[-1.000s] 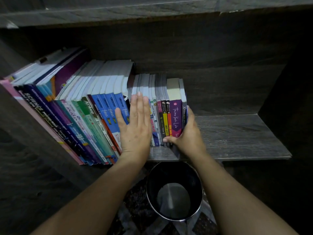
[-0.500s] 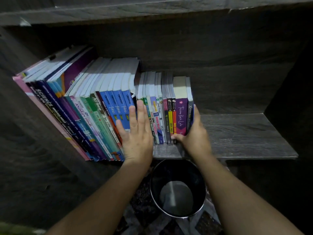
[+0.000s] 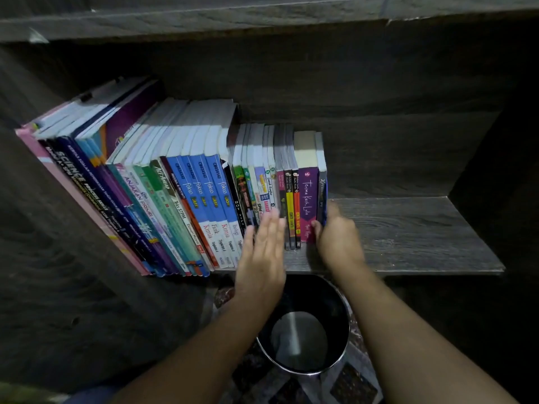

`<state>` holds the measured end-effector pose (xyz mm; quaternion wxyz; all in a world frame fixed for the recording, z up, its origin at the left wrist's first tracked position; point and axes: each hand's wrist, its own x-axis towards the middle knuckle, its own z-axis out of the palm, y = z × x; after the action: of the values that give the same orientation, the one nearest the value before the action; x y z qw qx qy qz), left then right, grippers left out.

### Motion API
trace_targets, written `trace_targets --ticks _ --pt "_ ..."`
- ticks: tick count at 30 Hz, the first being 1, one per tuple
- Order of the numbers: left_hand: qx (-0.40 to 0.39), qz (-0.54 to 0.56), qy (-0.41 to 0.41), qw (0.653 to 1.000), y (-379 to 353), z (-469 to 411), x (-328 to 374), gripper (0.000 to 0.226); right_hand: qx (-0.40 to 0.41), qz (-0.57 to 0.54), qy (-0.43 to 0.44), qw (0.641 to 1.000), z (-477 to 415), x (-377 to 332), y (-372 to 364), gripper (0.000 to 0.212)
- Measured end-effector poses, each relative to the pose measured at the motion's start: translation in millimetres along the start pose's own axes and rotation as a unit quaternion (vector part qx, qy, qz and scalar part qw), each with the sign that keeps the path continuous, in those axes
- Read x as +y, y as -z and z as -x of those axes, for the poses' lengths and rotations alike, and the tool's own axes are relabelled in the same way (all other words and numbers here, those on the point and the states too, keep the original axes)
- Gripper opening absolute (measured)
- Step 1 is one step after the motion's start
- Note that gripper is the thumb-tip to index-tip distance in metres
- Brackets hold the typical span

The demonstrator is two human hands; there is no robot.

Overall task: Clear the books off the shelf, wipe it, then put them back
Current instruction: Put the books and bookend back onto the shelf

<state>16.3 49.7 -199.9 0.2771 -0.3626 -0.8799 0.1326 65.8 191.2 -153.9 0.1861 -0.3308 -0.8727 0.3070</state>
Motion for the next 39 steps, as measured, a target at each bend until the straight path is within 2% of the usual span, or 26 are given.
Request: trace_targets --ticks 3,8,11,16,19,24,28,32,35,37,39 --pt "-0.024 -0.002 0.011 1.000 -3.1 0.1 -1.1 0.089 -0.022 -0.013 -0.011 1.000 -2.8 3.3 1.9 0.048" --pt "-0.029 0.032 0.018 0.999 0.5 5.2 -4.1 0.085 -0.145 -0.054 -0.052 0.987 -5.3 17.9 12.9 0.089" --pt "-0.011 0.039 0.024 0.999 0.7 9.5 -5.9 0.087 -0.188 -0.049 -0.087 0.977 -11.6 29.8 15.0 0.106" --pt "0.003 0.063 0.044 0.997 5.5 8.3 -2.6 0.090 -0.195 -0.190 -0.093 0.958 -24.7 33.5 -4.3 0.120" --pt "0.014 0.069 0.038 0.997 2.5 9.9 -5.4 0.090 -0.197 -0.239 -0.098 0.946 -39.7 36.2 -12.7 0.118" --pt "0.011 0.065 -0.004 0.998 -9.8 10.8 -15.8 0.094 -0.224 -0.185 -0.052 0.955 -52.2 34.6 -18.8 0.079" --pt "0.011 0.077 0.001 0.997 -13.2 10.0 -13.4 0.098 -0.237 -0.169 -0.031 0.956 -54.6 37.0 -16.2 0.071" --pt "0.022 0.075 0.019 0.997 -12.6 8.3 -5.8 0.097 -0.245 -0.189 -0.024 0.951 -48.5 33.4 -8.9 0.083" --pt "0.058 0.087 0.012 0.994 -9.2 9.1 -8.7 0.097 -0.254 -0.187 0.004 0.949 -36.9 36.7 -7.3 0.114" --pt "0.106 0.088 0.014 0.990 -3.5 8.8 -19.7 0.096 -0.209 -0.207 0.033 0.955 -26.9 34.2 -6.8 0.121" --pt "0.165 0.065 0.058 0.983 1.3 6.5 -34.9 0.092 -0.129 -0.195 0.048 0.971 -18.3 25.0 -8.0 0.126"
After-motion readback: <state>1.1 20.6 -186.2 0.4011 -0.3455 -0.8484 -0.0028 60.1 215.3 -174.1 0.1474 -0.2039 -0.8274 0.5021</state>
